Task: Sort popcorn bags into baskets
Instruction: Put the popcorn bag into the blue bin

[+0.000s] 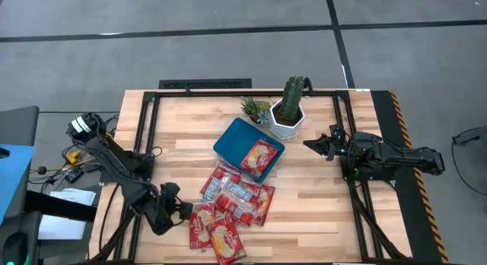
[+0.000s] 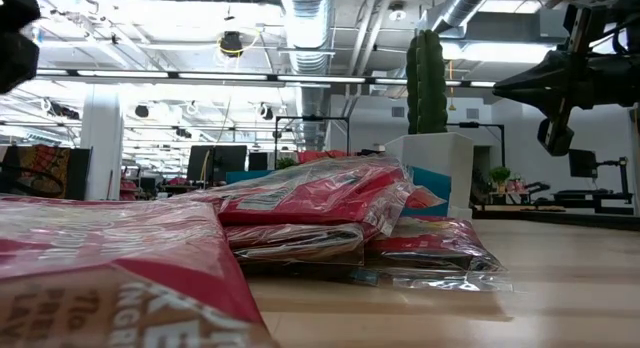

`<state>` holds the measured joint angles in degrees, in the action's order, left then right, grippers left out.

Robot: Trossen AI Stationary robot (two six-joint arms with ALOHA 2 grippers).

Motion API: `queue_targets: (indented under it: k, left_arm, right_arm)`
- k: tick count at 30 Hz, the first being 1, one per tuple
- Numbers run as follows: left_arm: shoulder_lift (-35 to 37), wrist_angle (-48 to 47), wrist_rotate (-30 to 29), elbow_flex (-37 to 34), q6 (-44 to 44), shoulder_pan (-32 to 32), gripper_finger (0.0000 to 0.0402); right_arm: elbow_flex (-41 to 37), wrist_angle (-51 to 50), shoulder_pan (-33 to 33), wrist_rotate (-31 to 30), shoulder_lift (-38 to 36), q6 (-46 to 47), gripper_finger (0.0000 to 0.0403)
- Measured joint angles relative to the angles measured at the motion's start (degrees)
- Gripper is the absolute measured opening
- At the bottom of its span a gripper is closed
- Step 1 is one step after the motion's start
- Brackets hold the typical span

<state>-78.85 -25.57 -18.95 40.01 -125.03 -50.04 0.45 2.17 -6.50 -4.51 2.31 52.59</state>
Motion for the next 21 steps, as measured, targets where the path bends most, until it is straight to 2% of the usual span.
queue_targets:
  k: [7, 11, 14, 18, 21]
  left_arm:
    - [0.0, 12.0, -4.0, -6.1, -0.2, 0.2, 0.0304]
    - [-0.6, 13.6, -5.6, -7.0, -0.7, 0.8, 0.0304]
    - [-2.7, 15.8, -5.4, -7.1, -0.7, 1.1, 0.0304]
    - [-7.4, 24.8, -5.6, -6.9, 0.3, 1.4, 0.0304]
    - [-10.1, 28.0, -5.5, -6.9, -0.1, 1.7, 0.0303]
  right_arm:
    - [0.0, 0.0, 0.0, 0.0, 0.0, 0.6, 0.0052]
    - [0.0, 0.0, 0.0, -0.1, 0.0, 0.5, 0.0052]
    - [0.0, 0.0, 0.0, -0.1, 0.0, 0.5, 0.0052]
    - [0.0, 0.0, 0.0, -0.2, 0.0, 0.5, 0.0052]
    - [0.0, 0.1, 0.0, -0.3, 0.0, 0.5, 0.0052]
